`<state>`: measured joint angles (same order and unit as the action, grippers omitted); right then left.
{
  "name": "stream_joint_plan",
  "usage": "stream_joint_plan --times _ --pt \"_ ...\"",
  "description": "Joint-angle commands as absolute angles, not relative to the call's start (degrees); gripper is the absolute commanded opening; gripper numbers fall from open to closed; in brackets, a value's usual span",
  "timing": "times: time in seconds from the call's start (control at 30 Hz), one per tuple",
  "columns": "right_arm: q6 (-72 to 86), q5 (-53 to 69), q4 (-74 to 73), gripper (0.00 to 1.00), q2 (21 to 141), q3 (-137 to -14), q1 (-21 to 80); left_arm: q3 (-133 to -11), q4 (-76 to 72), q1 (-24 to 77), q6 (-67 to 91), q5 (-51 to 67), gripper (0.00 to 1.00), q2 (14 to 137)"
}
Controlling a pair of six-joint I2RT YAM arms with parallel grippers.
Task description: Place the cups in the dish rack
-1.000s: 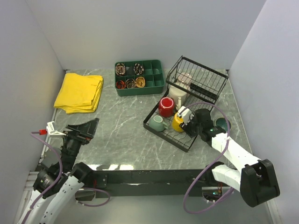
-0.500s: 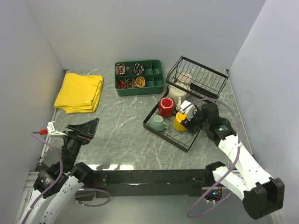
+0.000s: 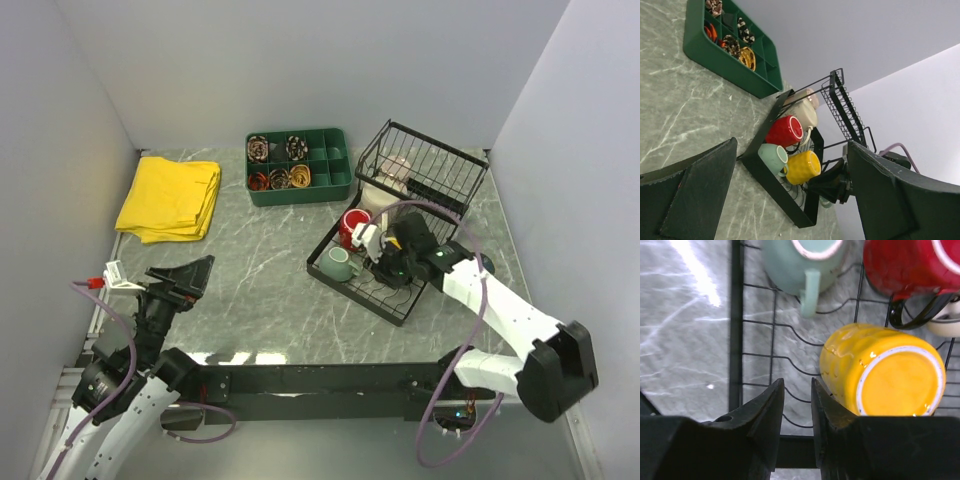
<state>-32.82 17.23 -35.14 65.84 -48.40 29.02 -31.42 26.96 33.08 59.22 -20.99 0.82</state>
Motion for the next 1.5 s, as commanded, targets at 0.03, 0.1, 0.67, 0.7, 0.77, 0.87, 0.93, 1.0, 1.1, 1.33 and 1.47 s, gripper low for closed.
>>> stream_joint_plan --times 0.03,0.1,0.67,0.7,0.77,0.87,0.93,1.0,1.1,1.33,1.47 --pt "-28.7 6.2 -30.6 0.35 71.1 -50.6 31.1 -32.9 28.7 33.0 59.1 -22.5 0.96 -3.1" --pt "-28.5 2.9 -29.6 0.36 72.2 -50.0 31.4 -33.0 28.8 33.0 59.1 -22.8 0.96 -3.4" --pt "-26.4 -8.3 -25.9 0.4 74.3 -48.7 26.8 -32.9 29.6 33.0 58.9 -23.2 0.96 -3.9" --pt "-26.5 -8.4 -26.1 0.4 74.4 -48.7 26.5 -33.0 29.6 33.0 58.7 -23.2 0.96 -3.9" --pt "-26.6 -9.1 -25.9 0.4 74.7 -49.0 25.2 -33.0 29.6 33.0 58.7 -23.1 0.96 -3.8" --pt "-26.5 -10.0 -24.8 0.4 75.1 -49.4 23.3 -33.0 29.4 33.0 58.7 -23.0 0.96 -3.8" --pt "-26.4 -11.1 -23.5 0.4 75.7 -49.6 22.5 -32.9 29.2 33.0 58.9 -23.0 0.96 -3.6" --pt "-26.3 -13.2 -22.4 0.4 76.2 -49.7 21.7 -32.9 29.1 33.0 58.8 -23.0 0.96 -3.6" --pt "-26.3 -14.4 -20.4 0.41 76.8 -49.8 20.7 -32.9 29.1 33.0 58.8 -23.0 0.96 -3.5" --pt "-26.8 -14.3 -17.8 0.42 78.4 -50.9 19.8 -32.9 28.7 33.0 58.7 -22.9 0.96 -3.3" --pt "-27.2 -15.4 -16.5 0.43 80.1 -51.5 19.1 -32.8 28.7 33.0 58.7 -22.9 0.96 -3.2"
